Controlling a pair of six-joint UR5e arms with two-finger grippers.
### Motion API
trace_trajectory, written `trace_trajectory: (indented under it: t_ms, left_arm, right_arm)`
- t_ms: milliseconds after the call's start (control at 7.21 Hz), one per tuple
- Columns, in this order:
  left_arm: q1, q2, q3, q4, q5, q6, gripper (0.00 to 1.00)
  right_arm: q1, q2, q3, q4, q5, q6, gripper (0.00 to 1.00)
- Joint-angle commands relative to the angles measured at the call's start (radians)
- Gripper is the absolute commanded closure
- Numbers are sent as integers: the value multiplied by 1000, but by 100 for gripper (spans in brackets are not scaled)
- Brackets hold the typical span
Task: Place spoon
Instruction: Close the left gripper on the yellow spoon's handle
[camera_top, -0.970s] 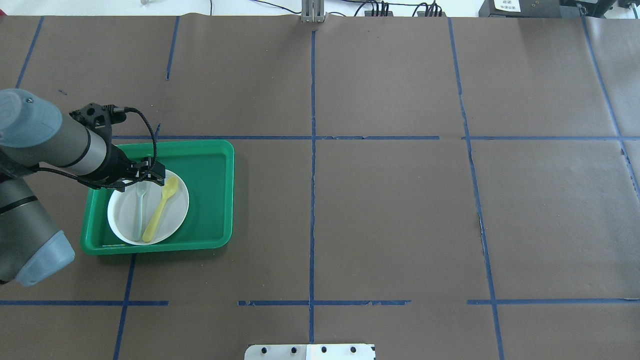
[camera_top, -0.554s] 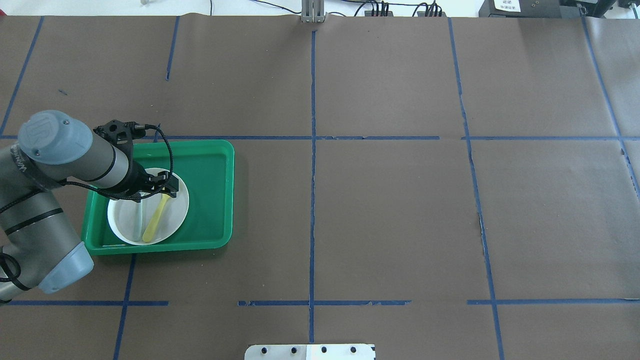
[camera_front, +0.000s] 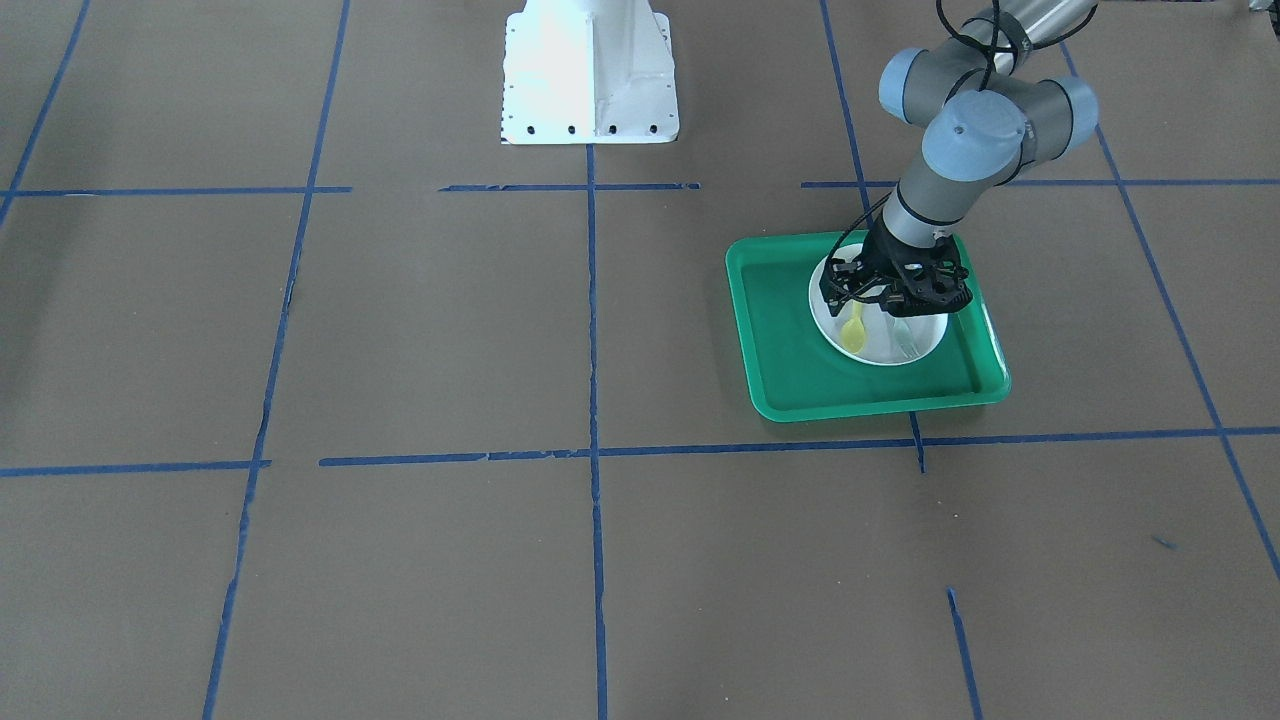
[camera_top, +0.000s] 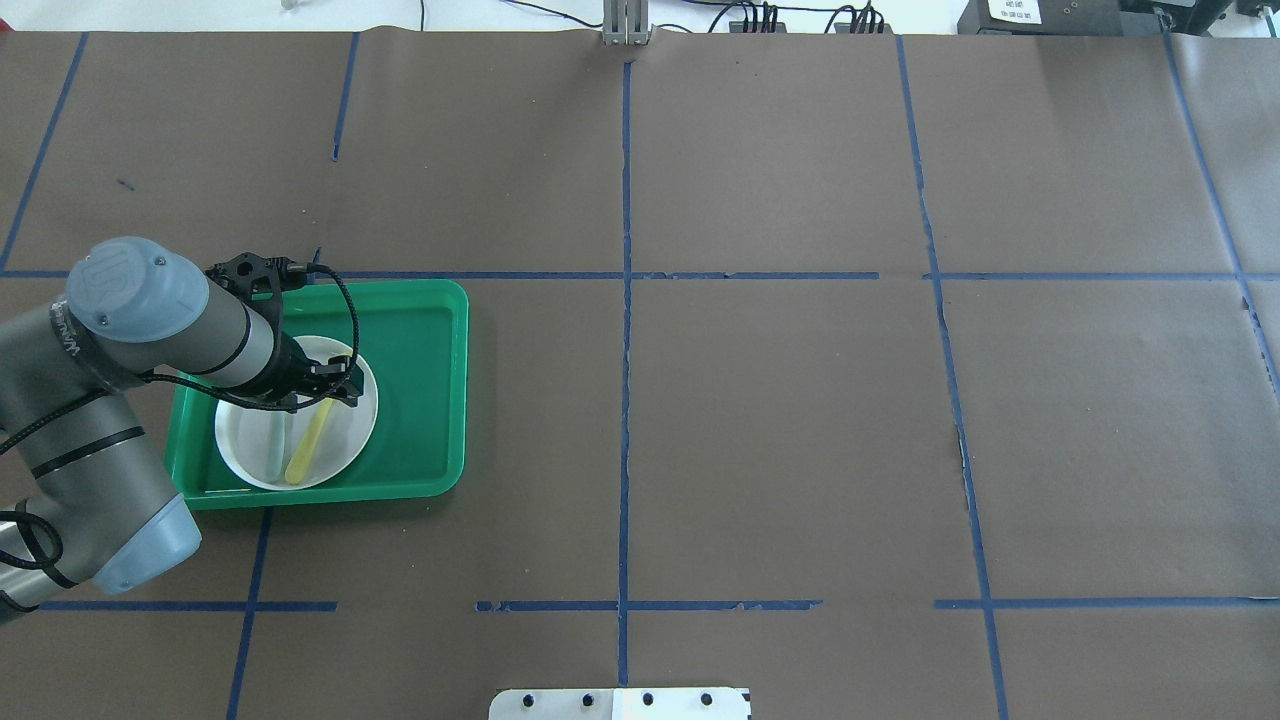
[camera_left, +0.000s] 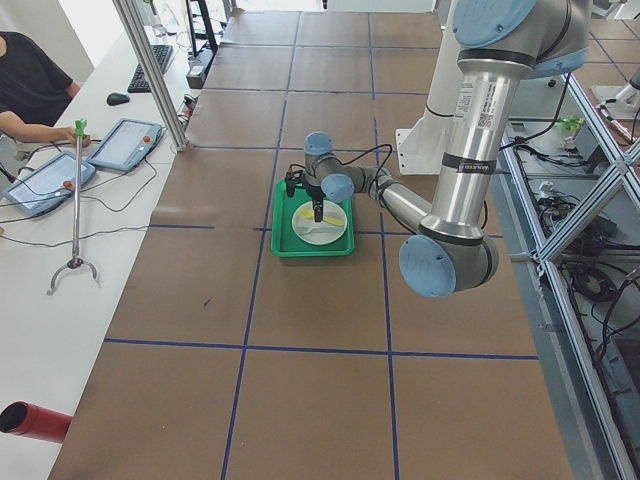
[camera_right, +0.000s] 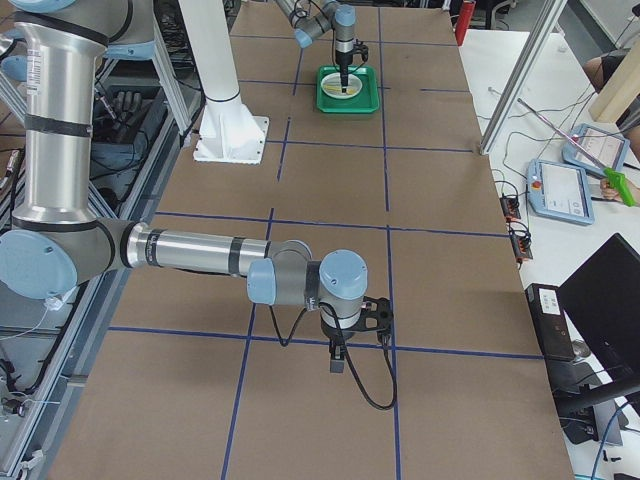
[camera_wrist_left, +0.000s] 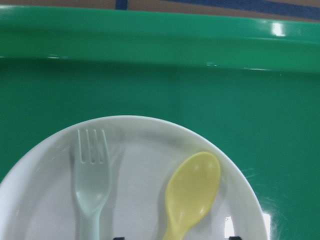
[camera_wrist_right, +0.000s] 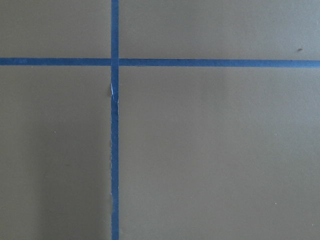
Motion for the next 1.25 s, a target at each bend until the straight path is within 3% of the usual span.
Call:
trace_trajectory:
  t_ms: [0, 416, 1109]
  left_arm:
    - [2, 1, 2, -1, 1, 1, 27]
    - [8, 1, 48, -70, 1, 1, 27]
    - [8, 4, 30, -63, 1, 1, 32]
  right_arm:
    - [0, 0, 0, 0, 0, 0, 0]
    - [0, 0, 0, 0, 0, 0, 0]
    - [0, 0, 0, 0, 0, 0, 0]
